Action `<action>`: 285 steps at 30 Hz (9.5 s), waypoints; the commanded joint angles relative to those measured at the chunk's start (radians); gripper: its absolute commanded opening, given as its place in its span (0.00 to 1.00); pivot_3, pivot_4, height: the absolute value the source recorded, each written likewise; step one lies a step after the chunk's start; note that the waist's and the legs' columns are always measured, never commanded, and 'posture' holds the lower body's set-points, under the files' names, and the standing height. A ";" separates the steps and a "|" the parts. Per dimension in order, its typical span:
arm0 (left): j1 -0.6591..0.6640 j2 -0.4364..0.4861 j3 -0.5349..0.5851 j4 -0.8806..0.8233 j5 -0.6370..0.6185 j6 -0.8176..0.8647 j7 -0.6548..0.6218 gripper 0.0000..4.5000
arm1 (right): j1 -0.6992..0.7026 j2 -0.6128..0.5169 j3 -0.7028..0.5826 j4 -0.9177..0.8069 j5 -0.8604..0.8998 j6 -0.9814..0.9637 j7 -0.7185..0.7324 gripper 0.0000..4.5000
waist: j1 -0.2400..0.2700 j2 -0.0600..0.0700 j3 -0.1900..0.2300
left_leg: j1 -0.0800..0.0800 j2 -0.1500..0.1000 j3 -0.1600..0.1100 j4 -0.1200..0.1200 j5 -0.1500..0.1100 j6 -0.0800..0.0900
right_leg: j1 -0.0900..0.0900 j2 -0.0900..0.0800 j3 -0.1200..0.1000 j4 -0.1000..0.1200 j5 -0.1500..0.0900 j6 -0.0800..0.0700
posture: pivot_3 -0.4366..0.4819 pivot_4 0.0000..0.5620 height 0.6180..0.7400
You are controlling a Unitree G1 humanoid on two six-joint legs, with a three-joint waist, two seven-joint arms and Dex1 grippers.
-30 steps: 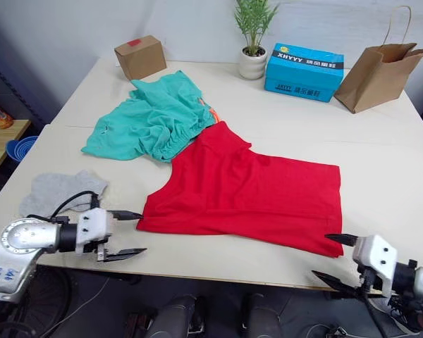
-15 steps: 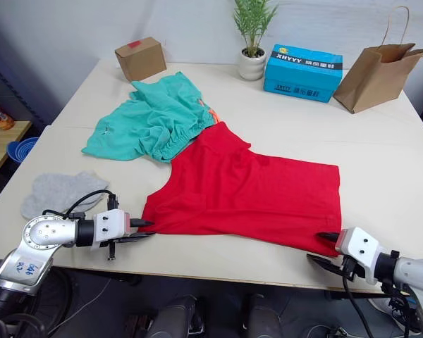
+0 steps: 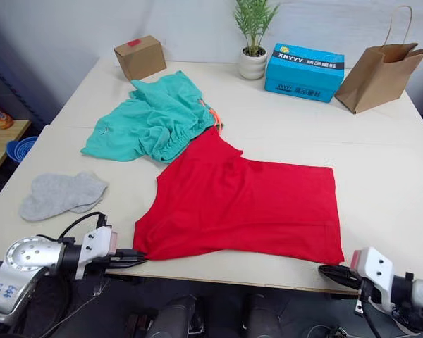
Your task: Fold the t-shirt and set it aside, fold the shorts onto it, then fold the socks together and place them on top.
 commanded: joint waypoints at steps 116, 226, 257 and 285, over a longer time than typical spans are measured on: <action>-0.986 -0.321 0.001 0.866 0.109 0.298 0.127 0.00 | -1.442 0.061 0.206 1.303 -0.296 0.030 -0.004 0.01 | -0.056 -0.007 0.007 | -0.006 -0.005 0.000 0.005 0.020 -0.002 | -0.005 -0.001 -0.003 0.017 0.001 0.000 | 0.48 0.27 1.00; -1.025 -0.425 -0.016 1.137 0.097 -0.505 -0.382 0.00 | -0.448 0.130 0.048 -0.120 0.144 0.244 -0.174 1.00 | -0.005 -0.012 0.008 | -0.006 -0.004 -0.001 0.010 0.015 0.001 | -0.004 -0.002 -0.004 0.014 0.002 0.001 | 0.48 0.27 1.00; -0.943 -0.205 -0.187 0.839 0.024 -0.093 -0.374 0.49 | -0.409 0.088 0.043 -0.056 0.150 0.251 -0.124 1.00 | -0.007 -0.012 0.008 | -0.006 -0.004 -0.002 0.010 0.012 0.002 | -0.004 -0.002 -0.004 0.014 0.002 0.001 | 0.48 0.27 1.00; -0.780 -0.202 -0.298 0.115 0.182 0.406 0.162 0.99 | -0.396 0.094 0.029 -0.145 0.185 0.344 -0.142 1.00 | -0.003 -0.012 0.008 | -0.005 -0.002 -0.003 0.009 0.012 -0.002 | -0.003 -0.001 -0.003 0.011 0.001 0.000 | 0.48 0.27 1.00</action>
